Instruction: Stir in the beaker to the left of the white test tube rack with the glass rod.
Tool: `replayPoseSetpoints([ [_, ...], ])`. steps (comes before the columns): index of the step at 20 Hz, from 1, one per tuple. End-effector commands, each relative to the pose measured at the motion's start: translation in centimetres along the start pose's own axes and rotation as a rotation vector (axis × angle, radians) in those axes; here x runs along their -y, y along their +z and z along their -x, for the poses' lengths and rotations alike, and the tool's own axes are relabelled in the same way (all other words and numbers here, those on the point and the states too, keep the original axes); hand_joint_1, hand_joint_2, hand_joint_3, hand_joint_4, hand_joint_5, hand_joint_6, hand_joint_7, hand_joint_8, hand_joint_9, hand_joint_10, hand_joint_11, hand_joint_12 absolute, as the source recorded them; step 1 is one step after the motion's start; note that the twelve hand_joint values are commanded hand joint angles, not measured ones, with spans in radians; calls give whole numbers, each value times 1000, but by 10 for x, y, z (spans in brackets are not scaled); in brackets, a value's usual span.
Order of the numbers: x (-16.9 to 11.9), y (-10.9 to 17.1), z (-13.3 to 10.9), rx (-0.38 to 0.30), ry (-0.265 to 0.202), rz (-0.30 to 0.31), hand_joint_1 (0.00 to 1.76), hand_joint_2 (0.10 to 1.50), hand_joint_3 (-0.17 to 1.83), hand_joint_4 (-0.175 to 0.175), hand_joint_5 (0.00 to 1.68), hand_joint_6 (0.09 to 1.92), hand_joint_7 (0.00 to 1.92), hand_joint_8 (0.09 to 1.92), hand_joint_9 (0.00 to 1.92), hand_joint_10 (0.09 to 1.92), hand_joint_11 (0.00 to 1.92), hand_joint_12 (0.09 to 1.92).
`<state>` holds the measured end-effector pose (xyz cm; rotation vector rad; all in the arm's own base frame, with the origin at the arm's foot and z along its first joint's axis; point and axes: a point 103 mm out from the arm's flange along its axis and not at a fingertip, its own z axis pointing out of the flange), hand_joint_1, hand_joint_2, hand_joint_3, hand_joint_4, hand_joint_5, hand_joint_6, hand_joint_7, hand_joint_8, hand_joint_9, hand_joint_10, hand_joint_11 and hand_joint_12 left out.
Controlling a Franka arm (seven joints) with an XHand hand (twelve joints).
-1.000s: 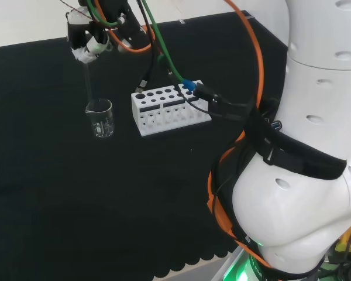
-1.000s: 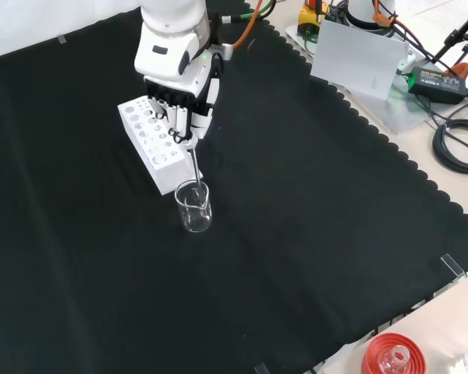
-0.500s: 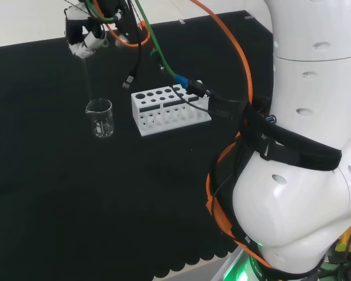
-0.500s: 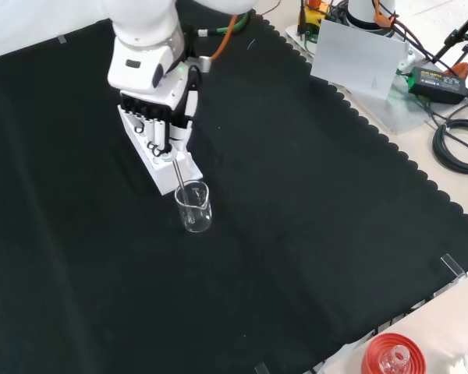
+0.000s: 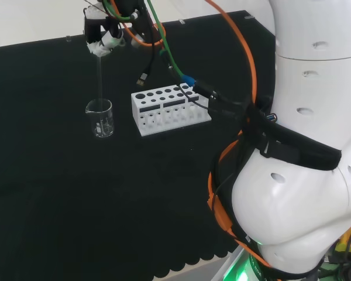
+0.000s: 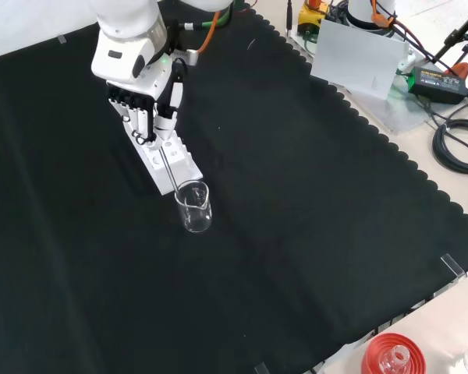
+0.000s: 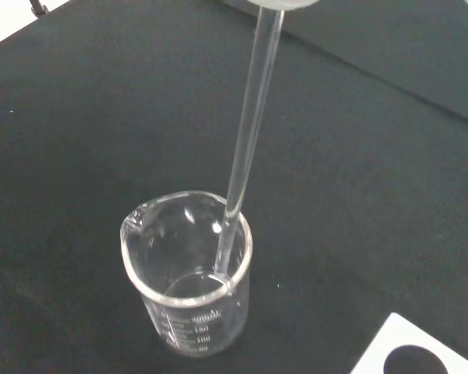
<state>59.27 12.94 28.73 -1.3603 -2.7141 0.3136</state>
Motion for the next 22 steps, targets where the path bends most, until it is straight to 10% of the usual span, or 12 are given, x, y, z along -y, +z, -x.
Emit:
replayPoseSetpoints([
  [1, 28, 2, -1, 1, 33, 3, 1223, 1078, -175, -175, 1256, 576, 1595, 807, 1858, 461, 1664, 761],
  [14, 20, 11, -47, -11, -12, -18, 1223, 1079, -175, -175, 1255, 577, 1595, 807, 1859, 459, 1663, 762],
  [22, -6, 10, -30, 1, -39, -3, 1223, 1079, -175, -175, 1255, 578, 1594, 806, 1859, 459, 1663, 762],
])
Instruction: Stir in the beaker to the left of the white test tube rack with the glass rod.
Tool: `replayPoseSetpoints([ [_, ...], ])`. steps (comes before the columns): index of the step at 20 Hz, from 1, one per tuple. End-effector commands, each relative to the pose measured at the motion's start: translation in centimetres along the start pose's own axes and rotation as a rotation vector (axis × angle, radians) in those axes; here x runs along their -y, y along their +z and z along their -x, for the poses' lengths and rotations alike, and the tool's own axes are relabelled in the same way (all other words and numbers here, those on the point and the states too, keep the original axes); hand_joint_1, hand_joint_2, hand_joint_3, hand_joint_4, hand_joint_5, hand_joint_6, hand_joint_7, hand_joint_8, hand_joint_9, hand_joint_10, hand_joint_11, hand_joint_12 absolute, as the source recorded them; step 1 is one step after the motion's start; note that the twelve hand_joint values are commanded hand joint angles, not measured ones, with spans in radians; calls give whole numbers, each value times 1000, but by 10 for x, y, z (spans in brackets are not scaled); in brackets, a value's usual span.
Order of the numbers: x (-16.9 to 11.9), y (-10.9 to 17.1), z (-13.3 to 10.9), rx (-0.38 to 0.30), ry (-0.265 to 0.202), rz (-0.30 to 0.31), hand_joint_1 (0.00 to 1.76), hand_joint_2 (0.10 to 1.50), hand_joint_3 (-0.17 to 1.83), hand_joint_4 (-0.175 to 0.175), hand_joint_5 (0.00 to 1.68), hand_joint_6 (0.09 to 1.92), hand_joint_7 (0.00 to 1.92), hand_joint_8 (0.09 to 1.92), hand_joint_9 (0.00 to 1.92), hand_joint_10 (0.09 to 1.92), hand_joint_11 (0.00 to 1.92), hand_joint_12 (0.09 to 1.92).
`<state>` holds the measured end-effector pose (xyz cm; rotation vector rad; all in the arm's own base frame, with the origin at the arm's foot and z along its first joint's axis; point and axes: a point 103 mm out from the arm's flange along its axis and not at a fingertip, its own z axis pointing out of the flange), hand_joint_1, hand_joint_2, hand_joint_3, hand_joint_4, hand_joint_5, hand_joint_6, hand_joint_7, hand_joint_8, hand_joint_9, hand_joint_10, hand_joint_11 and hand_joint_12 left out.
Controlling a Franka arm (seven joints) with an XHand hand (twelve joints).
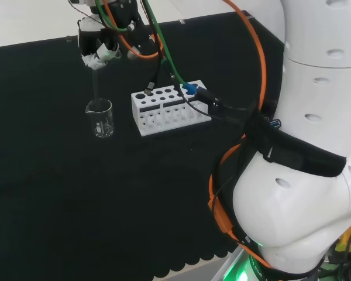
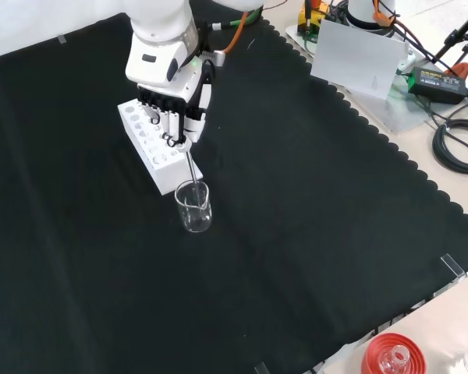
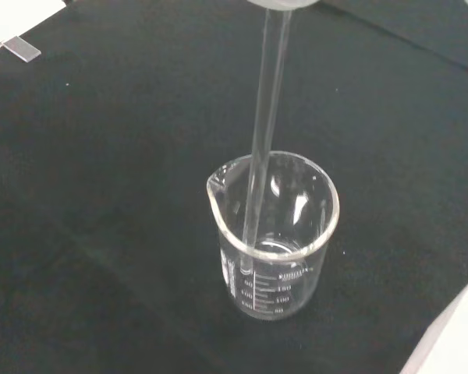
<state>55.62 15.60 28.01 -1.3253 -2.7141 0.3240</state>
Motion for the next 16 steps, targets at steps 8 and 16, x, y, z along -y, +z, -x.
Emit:
replayPoseSetpoints([
  [8, -3, -1, 50, -4, 34, 27, 1223, 1079, -175, -175, 1255, 578, 1594, 806, 1859, 458, 1662, 763],
  [16, 28, -4, 50, -5, 77, 34, 1223, 1079, -175, -175, 1254, 578, 1593, 806, 1859, 457, 1662, 763],
])
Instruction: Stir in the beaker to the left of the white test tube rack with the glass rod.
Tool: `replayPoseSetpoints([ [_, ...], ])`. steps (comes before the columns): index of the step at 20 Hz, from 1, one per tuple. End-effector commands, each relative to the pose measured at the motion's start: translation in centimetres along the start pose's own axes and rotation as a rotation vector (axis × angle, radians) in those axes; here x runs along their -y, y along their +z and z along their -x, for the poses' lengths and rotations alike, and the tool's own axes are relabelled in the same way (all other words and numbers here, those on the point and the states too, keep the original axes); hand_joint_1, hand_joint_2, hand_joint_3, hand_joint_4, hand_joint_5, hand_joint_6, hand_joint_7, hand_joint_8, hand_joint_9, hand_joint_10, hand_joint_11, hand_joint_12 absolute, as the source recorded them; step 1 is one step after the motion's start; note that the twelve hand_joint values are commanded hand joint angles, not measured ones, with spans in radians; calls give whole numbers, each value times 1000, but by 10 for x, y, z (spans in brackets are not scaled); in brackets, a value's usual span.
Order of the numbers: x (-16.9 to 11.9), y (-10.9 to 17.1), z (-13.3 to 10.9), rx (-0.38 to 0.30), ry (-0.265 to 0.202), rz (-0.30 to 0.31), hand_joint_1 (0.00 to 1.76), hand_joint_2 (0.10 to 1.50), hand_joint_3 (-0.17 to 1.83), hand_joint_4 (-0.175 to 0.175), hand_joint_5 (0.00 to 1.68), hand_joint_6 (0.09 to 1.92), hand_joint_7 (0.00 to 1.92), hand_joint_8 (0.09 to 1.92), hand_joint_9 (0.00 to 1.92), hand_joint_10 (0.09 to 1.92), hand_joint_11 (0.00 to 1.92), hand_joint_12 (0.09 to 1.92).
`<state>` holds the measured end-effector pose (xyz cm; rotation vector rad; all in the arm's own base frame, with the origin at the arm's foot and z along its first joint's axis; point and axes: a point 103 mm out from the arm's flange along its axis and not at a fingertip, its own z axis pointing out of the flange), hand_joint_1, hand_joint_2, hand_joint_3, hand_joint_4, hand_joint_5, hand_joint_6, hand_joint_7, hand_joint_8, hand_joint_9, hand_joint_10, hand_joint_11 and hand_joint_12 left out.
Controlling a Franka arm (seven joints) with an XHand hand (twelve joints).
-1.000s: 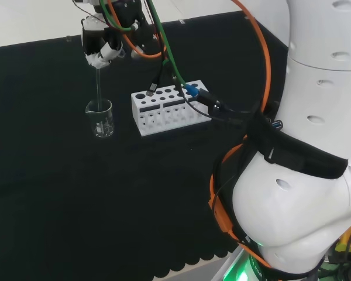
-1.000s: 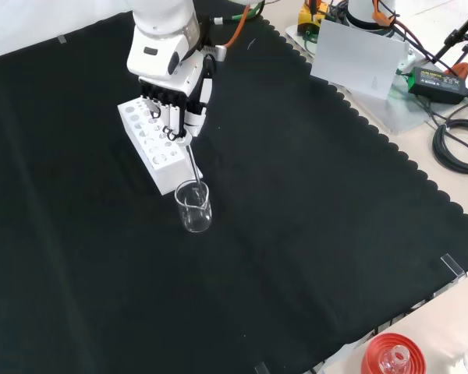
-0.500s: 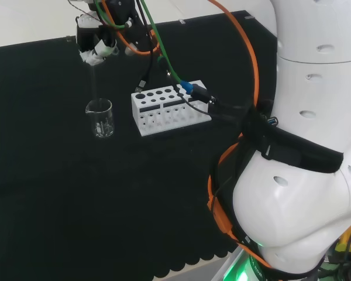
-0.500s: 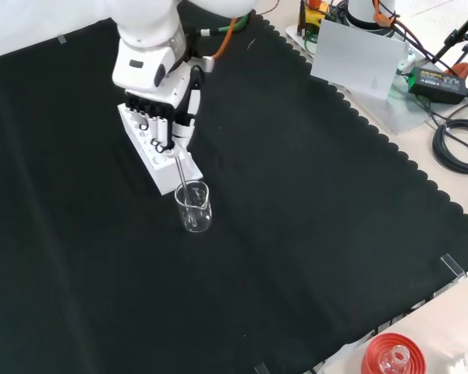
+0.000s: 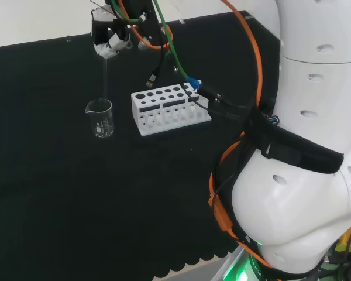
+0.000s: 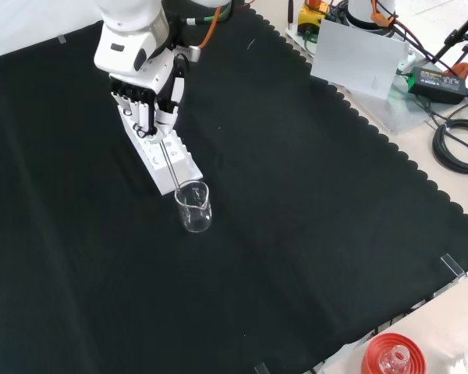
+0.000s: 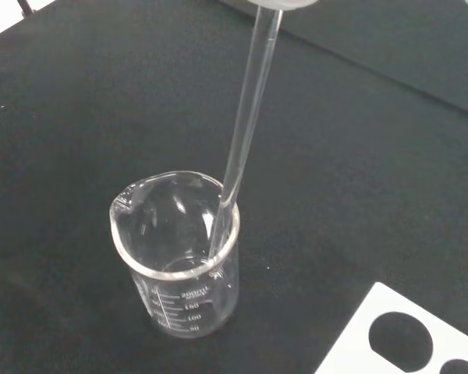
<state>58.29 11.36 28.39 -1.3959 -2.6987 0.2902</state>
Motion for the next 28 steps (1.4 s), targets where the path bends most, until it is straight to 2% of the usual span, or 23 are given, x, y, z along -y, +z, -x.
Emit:
replayPoseSetpoints([
  [1, 24, -2, -2, -1, 31, 5, 1223, 1079, -175, -175, 1254, 578, 1593, 806, 1859, 457, 1662, 763],
  [4, 25, -2, -6, -10, 20, -3, 1223, 1079, -175, -175, 1254, 578, 1593, 806, 1859, 457, 1661, 764],
  [7, 27, 0, -30, 23, 13, -6, 1223, 1079, -175, -175, 1254, 578, 1593, 805, 1859, 456, 1661, 764],
  [10, 20, 2, -49, 17, -12, -21, 1223, 1079, -175, -175, 1254, 579, 1593, 805, 1859, 456, 1661, 764],
  [15, 4, 2, -60, 8, -42, -33, 1223, 1079, -175, -175, 1254, 578, 1593, 805, 1859, 456, 1661, 764],
  [21, -10, 2, -56, 14, -47, -26, 1223, 1079, -175, -175, 1255, 578, 1593, 805, 1859, 455, 1661, 765],
  [24, -20, 0, -43, -11, -54, -43, 1223, 1079, -175, -175, 1255, 578, 1593, 805, 1859, 455, 1661, 765],
  [28, -22, 1, -24, -14, -39, -34, 1223, 1079, -175, -175, 1255, 578, 1593, 804, 1859, 455, 1660, 765],
])
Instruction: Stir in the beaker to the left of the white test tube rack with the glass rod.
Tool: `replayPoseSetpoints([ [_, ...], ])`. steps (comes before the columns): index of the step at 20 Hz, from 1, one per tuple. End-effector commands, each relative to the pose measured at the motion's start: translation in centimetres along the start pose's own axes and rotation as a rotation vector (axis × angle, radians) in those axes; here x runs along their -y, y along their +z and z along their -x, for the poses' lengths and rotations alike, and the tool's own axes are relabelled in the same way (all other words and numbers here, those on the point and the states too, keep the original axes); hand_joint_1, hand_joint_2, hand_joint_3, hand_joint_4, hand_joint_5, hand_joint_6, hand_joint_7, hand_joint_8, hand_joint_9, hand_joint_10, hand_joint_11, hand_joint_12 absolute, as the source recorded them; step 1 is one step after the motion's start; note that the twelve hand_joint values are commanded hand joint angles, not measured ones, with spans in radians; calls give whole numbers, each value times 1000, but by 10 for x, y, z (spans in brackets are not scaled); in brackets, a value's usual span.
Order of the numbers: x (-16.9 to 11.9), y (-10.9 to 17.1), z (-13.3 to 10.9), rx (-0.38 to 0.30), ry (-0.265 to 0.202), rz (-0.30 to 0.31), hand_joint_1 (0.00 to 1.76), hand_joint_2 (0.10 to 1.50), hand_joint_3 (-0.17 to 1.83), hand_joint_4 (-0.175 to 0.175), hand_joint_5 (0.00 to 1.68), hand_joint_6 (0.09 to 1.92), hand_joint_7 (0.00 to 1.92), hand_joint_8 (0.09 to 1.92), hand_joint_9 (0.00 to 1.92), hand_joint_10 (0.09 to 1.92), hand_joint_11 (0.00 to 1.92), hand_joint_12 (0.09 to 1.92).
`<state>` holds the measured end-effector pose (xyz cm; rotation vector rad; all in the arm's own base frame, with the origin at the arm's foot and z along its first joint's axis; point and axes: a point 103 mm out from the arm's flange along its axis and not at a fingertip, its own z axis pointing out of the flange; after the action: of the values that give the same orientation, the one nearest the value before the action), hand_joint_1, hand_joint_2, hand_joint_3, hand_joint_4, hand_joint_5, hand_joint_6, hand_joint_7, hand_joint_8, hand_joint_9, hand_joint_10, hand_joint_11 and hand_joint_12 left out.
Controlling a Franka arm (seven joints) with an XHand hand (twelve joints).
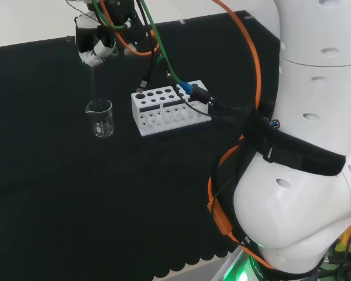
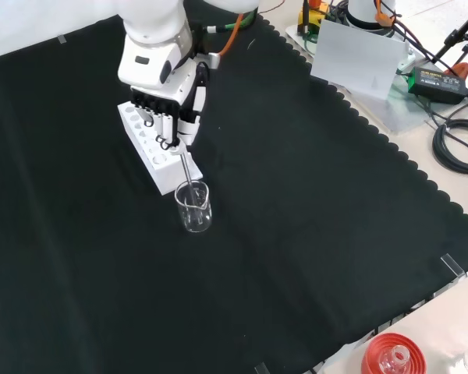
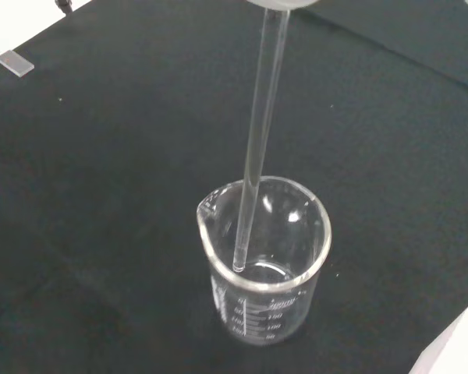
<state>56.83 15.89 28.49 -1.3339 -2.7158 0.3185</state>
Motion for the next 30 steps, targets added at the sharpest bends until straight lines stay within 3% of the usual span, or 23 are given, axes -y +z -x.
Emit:
replayPoseSetpoints([
  [1, -6, 6, 25, -18, 6, -11, 1223, 1079, -175, -175, 1255, 578, 1593, 804, 1859, 454, 1660, 765],
  [9, 18, 7, 40, -14, 44, -5, 1223, 1078, -175, -175, 1255, 577, 1593, 803, 1859, 454, 1660, 765],
  [16, 38, 10, 19, -11, 45, -13, 1223, 1078, -175, -175, 1255, 577, 1593, 803, 1858, 453, 1659, 765],
  [23, 27, 5, -12, 1, 20, -7, 1223, 1078, -175, -175, 1256, 576, 1593, 802, 1859, 452, 1659, 766],
  [30, 6, -3, -16, -5, -3, -3, 1223, 1078, -175, -175, 1256, 575, 1594, 801, 1859, 451, 1659, 766],
])
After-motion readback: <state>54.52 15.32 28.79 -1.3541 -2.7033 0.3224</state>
